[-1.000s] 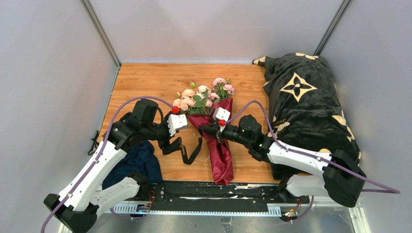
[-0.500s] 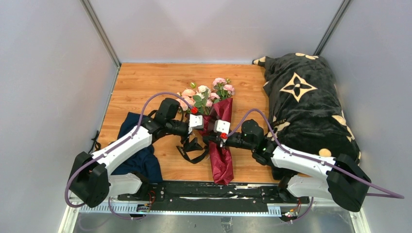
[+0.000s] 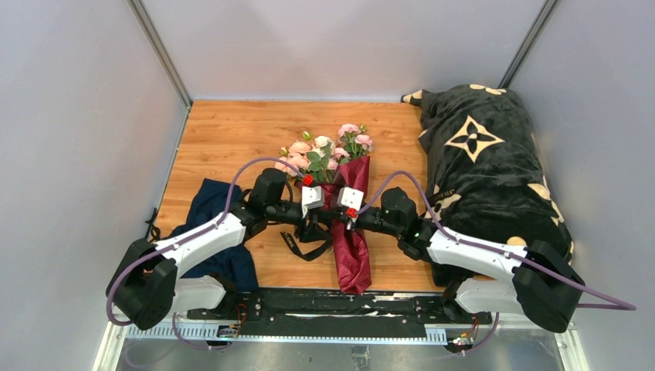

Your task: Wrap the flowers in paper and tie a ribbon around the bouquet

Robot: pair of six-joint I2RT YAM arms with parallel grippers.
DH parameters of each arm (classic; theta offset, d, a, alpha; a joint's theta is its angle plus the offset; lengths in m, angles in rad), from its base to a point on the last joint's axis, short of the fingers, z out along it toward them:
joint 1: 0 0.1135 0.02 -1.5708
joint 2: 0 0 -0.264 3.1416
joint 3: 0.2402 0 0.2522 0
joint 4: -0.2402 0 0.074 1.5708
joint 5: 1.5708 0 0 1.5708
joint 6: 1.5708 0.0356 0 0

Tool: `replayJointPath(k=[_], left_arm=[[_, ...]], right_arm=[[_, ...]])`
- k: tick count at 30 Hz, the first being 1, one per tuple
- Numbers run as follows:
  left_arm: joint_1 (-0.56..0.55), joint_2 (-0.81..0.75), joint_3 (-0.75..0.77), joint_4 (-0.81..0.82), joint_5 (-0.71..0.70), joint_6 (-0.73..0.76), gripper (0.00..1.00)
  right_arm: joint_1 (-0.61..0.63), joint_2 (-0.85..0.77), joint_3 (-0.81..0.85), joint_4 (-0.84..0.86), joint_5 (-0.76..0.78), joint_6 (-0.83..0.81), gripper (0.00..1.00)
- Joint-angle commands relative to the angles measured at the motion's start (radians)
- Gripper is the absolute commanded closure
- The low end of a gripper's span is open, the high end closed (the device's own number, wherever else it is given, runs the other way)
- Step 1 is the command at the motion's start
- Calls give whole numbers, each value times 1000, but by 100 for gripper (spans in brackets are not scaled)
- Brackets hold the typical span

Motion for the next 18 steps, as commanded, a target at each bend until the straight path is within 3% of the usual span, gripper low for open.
replayJointPath(k=[1, 3, 7, 10, 12, 16, 18], left_arm=[[-10, 12, -19, 124, -45, -100, 45], [-10, 25, -21, 148, -66, -124, 51], [-12, 43, -28, 214, -56, -151, 73], [-13, 51, -29, 229, -70, -147, 100], [-13, 52, -30, 234, -90, -156, 100], [-12, 40, -46, 243, -173, -163, 100], [-13, 31, -59, 258, -217, -152, 100]], right_arm=[[-10, 6, 25, 40, 23, 14, 100], [-10, 7, 30, 34, 23, 15, 100], [-11, 10, 27, 29, 24, 17, 100], [-12, 10, 27, 19, 23, 26, 100], [-13, 1, 41, -39, 51, 41, 95], [-63, -75, 202, -443, 311, 177, 39], [-161, -102, 296, -721, 421, 346, 30]])
